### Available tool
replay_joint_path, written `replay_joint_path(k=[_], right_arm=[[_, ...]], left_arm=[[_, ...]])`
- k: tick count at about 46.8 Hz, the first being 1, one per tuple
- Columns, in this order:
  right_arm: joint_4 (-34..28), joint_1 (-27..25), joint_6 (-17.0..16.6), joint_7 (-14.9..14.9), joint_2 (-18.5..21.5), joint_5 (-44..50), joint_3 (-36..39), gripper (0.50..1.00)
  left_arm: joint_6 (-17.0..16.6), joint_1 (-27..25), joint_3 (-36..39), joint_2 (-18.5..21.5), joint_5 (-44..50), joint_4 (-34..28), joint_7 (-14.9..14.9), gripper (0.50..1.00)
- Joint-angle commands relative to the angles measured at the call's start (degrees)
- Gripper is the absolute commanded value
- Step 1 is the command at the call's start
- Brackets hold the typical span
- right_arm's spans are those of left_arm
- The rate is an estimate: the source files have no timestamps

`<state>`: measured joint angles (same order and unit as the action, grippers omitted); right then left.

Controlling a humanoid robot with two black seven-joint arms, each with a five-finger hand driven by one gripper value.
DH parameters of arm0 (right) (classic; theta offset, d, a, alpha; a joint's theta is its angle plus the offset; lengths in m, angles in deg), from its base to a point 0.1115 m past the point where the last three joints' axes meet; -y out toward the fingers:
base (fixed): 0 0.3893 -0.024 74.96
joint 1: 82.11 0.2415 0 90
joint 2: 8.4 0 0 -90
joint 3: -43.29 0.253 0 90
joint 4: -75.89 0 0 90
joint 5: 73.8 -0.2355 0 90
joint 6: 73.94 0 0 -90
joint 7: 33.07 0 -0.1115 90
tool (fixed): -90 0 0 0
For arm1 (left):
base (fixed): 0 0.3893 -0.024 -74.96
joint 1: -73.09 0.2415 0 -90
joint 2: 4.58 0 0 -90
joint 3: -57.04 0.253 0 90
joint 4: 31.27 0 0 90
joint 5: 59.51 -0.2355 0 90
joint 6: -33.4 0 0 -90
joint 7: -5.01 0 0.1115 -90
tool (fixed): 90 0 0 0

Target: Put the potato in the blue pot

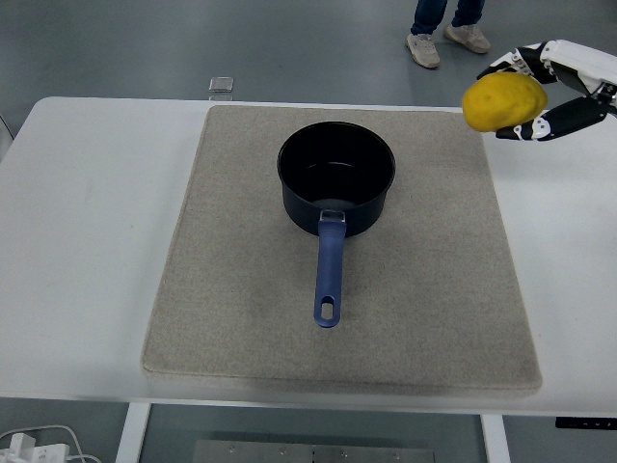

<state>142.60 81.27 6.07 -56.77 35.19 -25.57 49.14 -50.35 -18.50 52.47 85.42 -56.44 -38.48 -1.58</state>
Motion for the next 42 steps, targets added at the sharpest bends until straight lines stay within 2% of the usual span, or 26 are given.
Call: replay_joint_path(k=[1, 5, 10, 28, 34, 42], right_arm=[[-0.26, 0.72, 0.15, 1.55, 3.85, -0.16, -0.31, 0.5], [-1.58, 1.94, 0.15, 3.83, 7.81, -0.25, -0.39, 0.5], [-3.77, 3.61, 0.76, 5.06, 13.61, -0.25, -0.74, 0.5], [-16.78, 7.75, 0.59, 5.68, 29.87, -2.0, -6.19, 0.5], [-19.42, 7.66, 0.5, 5.68, 33.22, -2.09, -6.19, 0.5], [-20.3, 7.48, 0.5, 5.68, 33.83, -2.0, -6.19, 0.5]], left_arm=[[0.0, 0.01, 0.0, 0.0, 0.0, 0.0, 0.09, 1.0], [0.0, 0.1, 0.0, 0.0, 0.0, 0.0, 0.0, 1.0], [0.0, 0.01, 0.0, 0.0, 0.0, 0.0, 0.0, 1.0], [0.0, 0.01, 0.0, 0.0, 0.0, 0.0, 0.0, 1.0], [0.0, 0.01, 0.0, 0.0, 0.0, 0.0, 0.0, 1.0], [0.0, 0.01, -0.09, 0.0, 0.0, 0.0, 0.0, 1.0]])
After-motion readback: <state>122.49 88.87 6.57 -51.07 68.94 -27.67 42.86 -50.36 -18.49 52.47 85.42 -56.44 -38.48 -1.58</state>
